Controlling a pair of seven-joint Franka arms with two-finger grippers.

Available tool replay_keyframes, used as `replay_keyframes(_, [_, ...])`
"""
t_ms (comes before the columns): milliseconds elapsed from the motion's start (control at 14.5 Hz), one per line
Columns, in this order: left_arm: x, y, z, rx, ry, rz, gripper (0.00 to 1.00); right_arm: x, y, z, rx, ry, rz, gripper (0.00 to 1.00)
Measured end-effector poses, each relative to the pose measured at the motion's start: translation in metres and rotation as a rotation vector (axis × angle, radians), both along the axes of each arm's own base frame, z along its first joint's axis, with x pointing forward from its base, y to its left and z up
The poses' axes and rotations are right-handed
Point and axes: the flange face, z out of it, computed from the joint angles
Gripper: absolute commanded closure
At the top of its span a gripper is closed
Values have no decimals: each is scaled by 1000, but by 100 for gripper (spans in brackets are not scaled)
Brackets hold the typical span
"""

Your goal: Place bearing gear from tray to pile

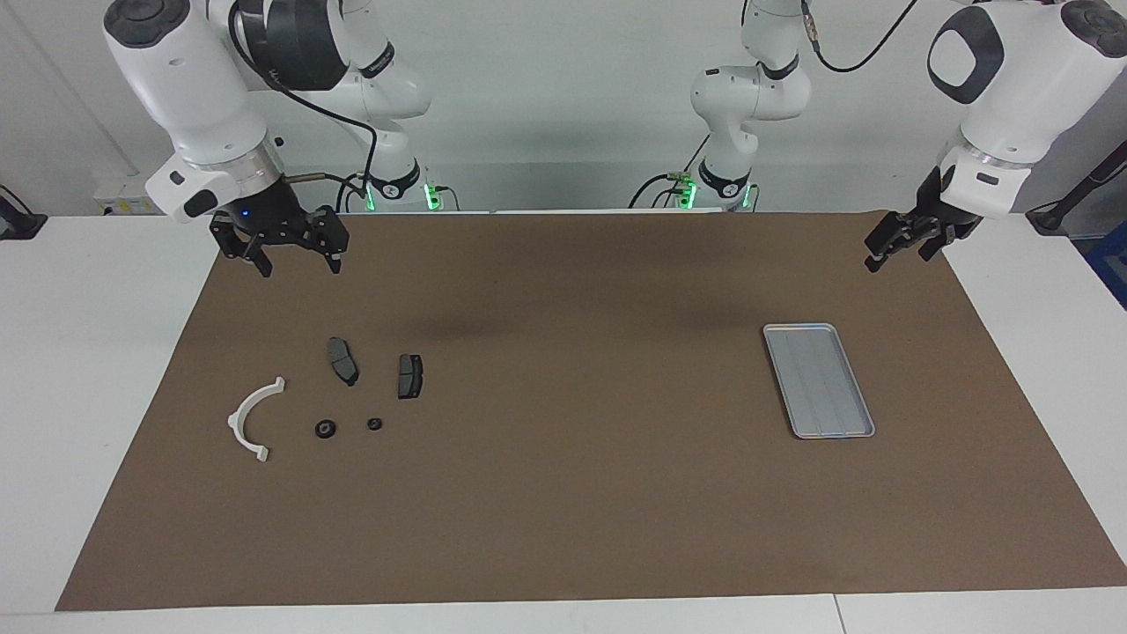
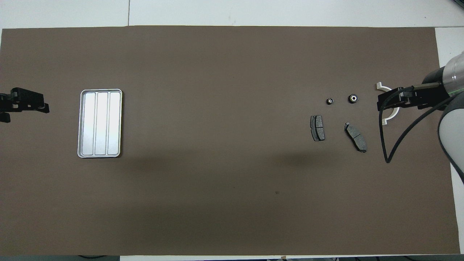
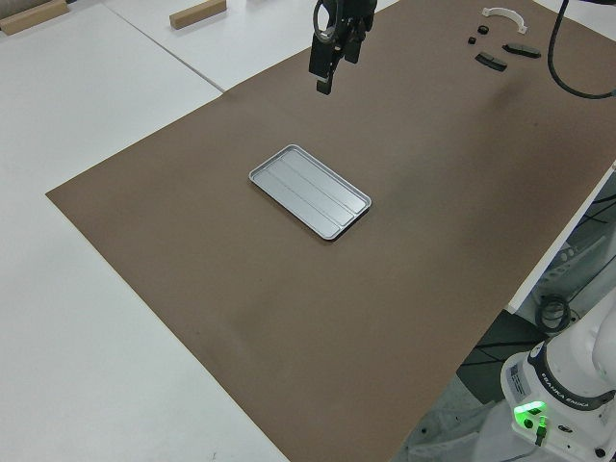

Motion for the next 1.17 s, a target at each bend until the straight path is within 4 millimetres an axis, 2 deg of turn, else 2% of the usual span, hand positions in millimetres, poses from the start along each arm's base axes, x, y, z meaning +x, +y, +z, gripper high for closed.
replay_keyframes(483, [0, 0, 0, 0, 0, 0, 0, -16, -3, 11, -2, 29, -5, 0])
replay_keyframes(1172, [0, 0, 0, 0, 0, 0, 0, -40, -3, 12, -6, 24, -6, 0])
